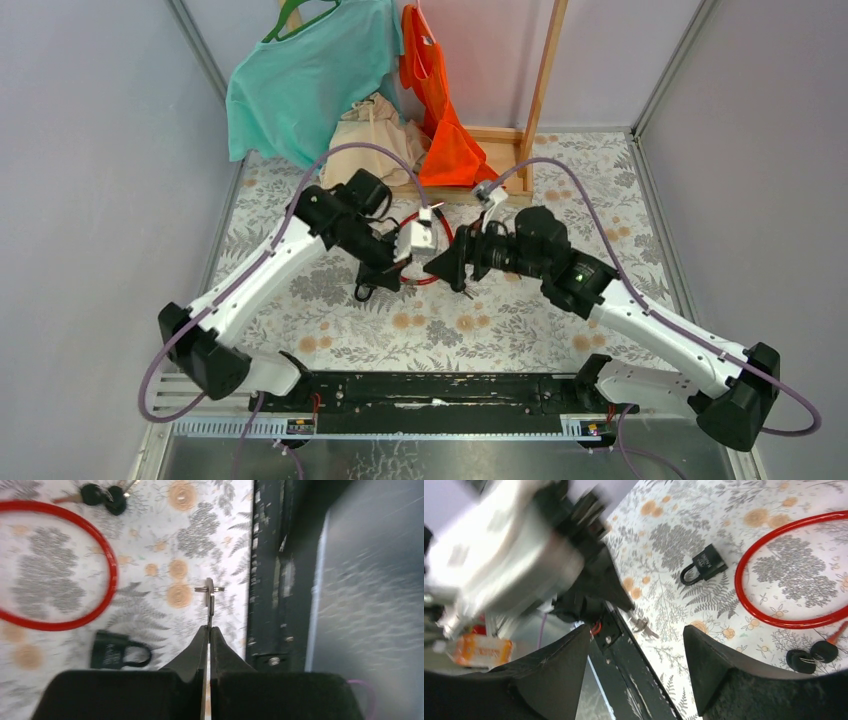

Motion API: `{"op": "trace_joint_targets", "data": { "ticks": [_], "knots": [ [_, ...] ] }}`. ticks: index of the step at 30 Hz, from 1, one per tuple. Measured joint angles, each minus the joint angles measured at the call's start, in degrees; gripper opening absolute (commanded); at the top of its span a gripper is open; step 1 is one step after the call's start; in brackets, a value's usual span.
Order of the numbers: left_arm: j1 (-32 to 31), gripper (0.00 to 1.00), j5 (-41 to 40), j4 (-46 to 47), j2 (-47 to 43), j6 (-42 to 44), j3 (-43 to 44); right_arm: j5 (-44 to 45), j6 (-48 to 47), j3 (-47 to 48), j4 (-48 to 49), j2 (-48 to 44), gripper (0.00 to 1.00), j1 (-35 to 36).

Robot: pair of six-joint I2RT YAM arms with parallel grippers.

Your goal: Unlock with the key

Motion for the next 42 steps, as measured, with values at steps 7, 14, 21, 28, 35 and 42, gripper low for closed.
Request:
{"op": "trace_joint_targets", "data": {
  "ticks": [7, 14, 21, 28, 35, 42],
  "knots": [
    [-21.62, 0.0, -32.35, 7.04, -10.21, 4.61, -0.52, -6.38, 10.51, 3.56, 0.15, 2.58, 0.79, -7.91],
    [-29.0, 0.0, -53.46, 21.11, -20.13, 14.8, -5.38, -13.88, 17.66, 4.09, 3.39, 6.51, 0.77, -8.66],
    [-33.86, 0.0, -59.19, 43.67, -37.31, 35.19, -26.8, -19.58, 26.43, 1.05, 15.91, 7.82, 0.73, -9.11],
    [-34.21, 0.0, -55.04, 61.09, -48.35, 55.45, -43.54, -22.91, 32.79, -2.78, 26.23, 8.07, 0.66, -9.2],
    [-34.21, 0.0, -51.71, 73.44, -48.3, 65.18, -47.63, -25.46, 35.08, -5.44, 33.09, 8.11, 0.6, -9.25],
    [-34.21, 0.0, -51.3, 78.27, -47.43, 68.59, -47.63, -25.92, 35.17, -6.49, 36.54, 8.11, 0.51, -9.25]
  ]
}}
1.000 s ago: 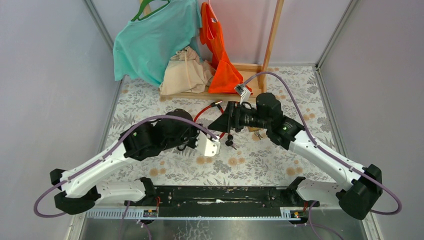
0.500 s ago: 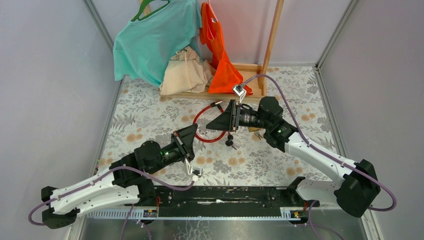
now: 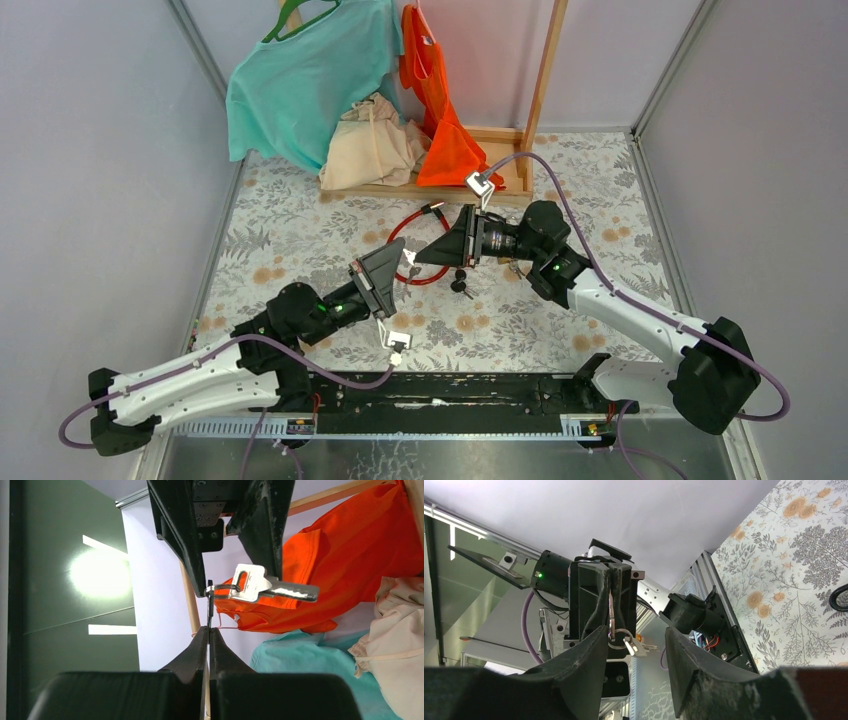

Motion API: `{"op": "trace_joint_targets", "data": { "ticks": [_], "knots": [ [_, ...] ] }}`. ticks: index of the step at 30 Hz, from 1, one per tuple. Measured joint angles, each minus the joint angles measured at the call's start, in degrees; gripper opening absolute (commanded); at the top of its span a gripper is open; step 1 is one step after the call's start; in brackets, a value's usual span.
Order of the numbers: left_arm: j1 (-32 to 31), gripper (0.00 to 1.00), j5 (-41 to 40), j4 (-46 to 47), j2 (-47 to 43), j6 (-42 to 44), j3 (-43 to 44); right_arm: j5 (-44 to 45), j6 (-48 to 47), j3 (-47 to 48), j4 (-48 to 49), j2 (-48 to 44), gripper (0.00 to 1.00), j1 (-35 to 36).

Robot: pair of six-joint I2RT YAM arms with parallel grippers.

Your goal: Unlock with the key

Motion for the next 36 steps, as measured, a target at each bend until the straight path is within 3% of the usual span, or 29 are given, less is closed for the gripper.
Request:
{"op": "trace_joint_targets", "data": {
  "ticks": [5, 15, 19, 28, 33, 36],
  "knots": [
    [0.0, 0.0, 0.0, 0.46, 0.81, 0.59, 0.0, -0.02, 0.46, -0.87, 3.91, -0.02, 0.47, 0.0],
    [0.0, 0.0, -0.5, 1.09, 2.86, 0.79, 0.0, 0.07, 1.84, -2.43, 10.49, 0.0, 0.24, 0.0],
    [0.0, 0.0, -0.7, 1.7, 3.04, 0.79, 0.0, 0.09, 2.51, -2.8, 11.52, 0.26, 0.34, 0.0],
    [0.0, 0.0, -1.81, 2.49, 3.52, 0.81, 0.0, 0.07, 3.32, -3.58, 12.98, 0.31, 0.31, 0.0],
    [0.0, 0.0, -2.03, 2.95, 3.76, 0.81, 0.0, 0.17, 3.61, -3.91, 13.29, 0.31, 0.01, 0.0],
    [-0.02, 0.0, -2.08, 3.15, 3.76, 1.05, 0.0, 0.48, 4.24, -4.2, 13.33, 0.33, 0.0, -0.02]
  ]
}}
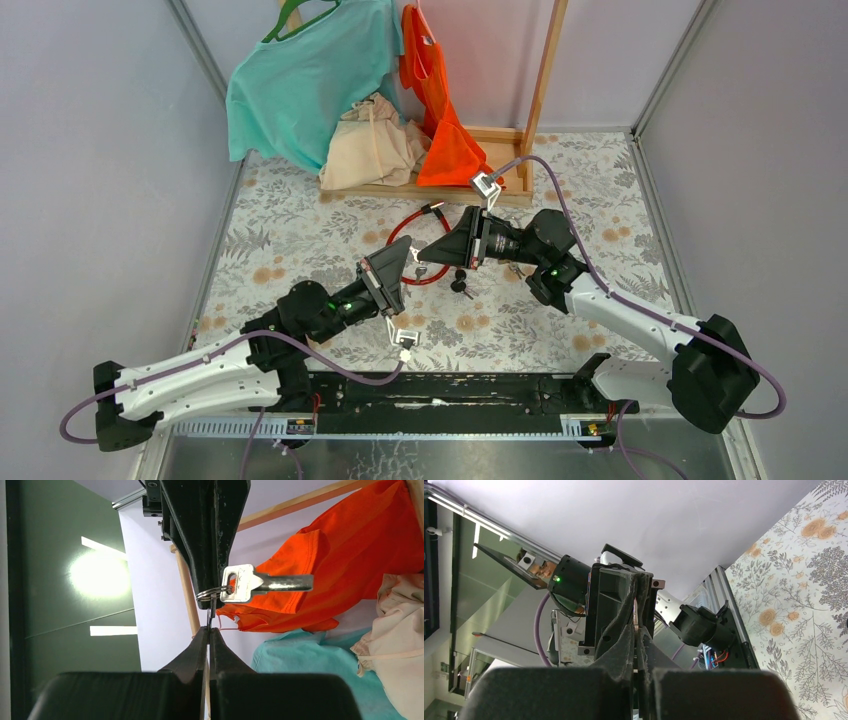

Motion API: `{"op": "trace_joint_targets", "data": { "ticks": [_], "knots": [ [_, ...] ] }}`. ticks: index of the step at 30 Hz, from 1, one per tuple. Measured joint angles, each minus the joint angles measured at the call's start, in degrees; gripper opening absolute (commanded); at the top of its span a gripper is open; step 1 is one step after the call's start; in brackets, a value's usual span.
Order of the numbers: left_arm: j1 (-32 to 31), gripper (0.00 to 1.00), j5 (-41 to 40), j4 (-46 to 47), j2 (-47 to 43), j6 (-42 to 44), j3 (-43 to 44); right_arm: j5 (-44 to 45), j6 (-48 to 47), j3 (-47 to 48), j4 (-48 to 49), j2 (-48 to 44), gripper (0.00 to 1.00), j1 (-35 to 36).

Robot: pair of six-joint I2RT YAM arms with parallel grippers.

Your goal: Unlock with the key

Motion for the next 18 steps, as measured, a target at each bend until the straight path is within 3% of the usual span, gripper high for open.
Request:
{"op": "trace_joint_targets", "data": {
  "ticks": [3, 9, 11, 15, 18],
  "knots": [
    [0.0, 0.0, -0.15, 0.13, 0.07, 0.13, 0.0, 0.24, 0.28, -0.09, 0.02, -0.02, 0.0, 0.0],
    [-0.07, 0.46, -1.49, 0.28, 0.59, 0.31, 0.0, 0.66, 0.26, -0.26, -0.31, -0.44, 0.0, 0.0],
    [-0.07, 0.73, -2.58, 0.35, 1.07, 0.07, 0.02, 0.61, 0.22, -0.24, -0.79, -0.92, 0.0, 0.0],
    [-0.07, 0.97, -6.25, -1.07, 3.23, -2.97, 1.68, 0.24, -1.33, -0.24, -4.0, -2.03, 0.0, -0.11],
    [-0.07, 1.0, -9.92, -7.89, 6.64, -10.38, 8.2, 0.15, -4.26, -0.22, -9.42, -3.67, 0.0, -0.55]
  ]
}}
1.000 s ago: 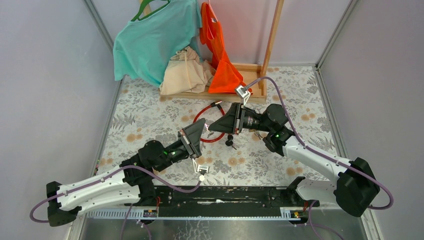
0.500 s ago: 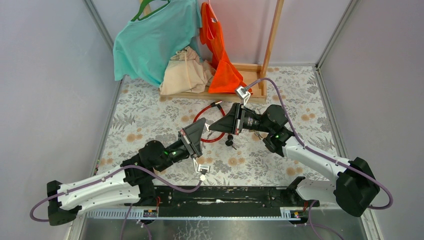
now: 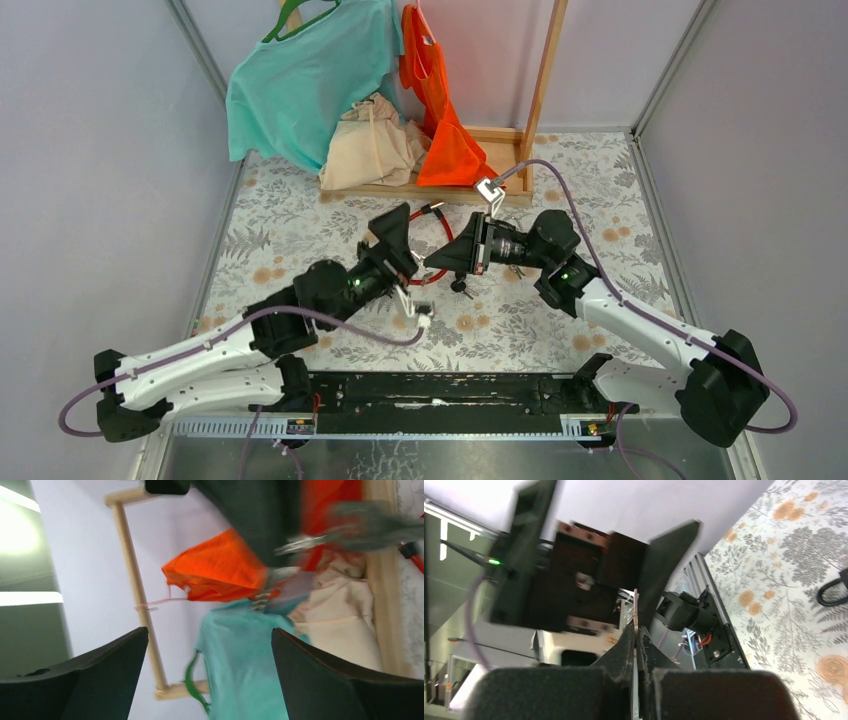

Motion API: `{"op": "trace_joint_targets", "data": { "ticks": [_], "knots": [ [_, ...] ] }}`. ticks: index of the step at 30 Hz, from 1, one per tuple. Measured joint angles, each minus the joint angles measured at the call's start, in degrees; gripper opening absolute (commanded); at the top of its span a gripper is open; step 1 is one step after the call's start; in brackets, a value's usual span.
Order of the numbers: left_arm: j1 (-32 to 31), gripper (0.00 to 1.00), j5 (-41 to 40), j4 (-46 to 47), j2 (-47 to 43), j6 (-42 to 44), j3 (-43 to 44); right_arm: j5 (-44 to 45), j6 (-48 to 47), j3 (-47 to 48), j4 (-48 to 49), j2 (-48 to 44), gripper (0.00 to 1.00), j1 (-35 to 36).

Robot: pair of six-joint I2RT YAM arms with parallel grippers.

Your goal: Unlock with the key

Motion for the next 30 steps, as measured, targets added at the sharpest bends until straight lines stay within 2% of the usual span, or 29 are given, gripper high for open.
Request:
{"op": "trace_joint_targets", "data": {
  "ticks": [4, 7, 10, 14, 17, 20, 25, 30],
  "knots": [
    [0.37, 1.0, -2.14, -16.15, 7.02, -18.62, 16.63, 0.28, -6.16, 0.79, -8.98, -2.71, 0.0, -0.74],
    [3.3, 1.0, 2.56, -28.98, 11.98, -34.42, 28.2, 1.55, -13.07, 3.63, -18.58, -4.09, 0.0, -0.83],
    [10.84, 1.0, 10.4, -39.65, 16.11, -46.66, 34.73, 3.67, -21.51, 7.58, -28.76, -5.07, 0.0, -0.9],
    [26.8, 1.0, 22.95, -50.84, 25.22, -59.06, 42.6, 7.23, -31.06, 10.88, -39.41, -6.95, 0.0, -0.98],
    [35.63, 0.96, 29.81, -54.36, 33.24, -66.49, 46.58, 10.64, -35.76, 11.69, -45.31, -7.85, 0.0, -1.01],
    [40.35, 0.93, 33.73, -55.41, 38.88, -73.22, 46.1, 14.64, -38.8, 11.74, -50.45, -8.35, 0.0, -1.01],
    [43.04, 0.9, 38.69, -53.64, 45.77, -83.34, 42.42, 21.22, -41.79, 11.74, -56.11, -9.16, 0.0, -1.01],
    [43.91, 0.88, 41.7, -46.84, 54.51, -90.18, 41.79, 25.31, -43.17, 11.74, -58.51, -10.6, 0.0, -1.01]
  ]
}}
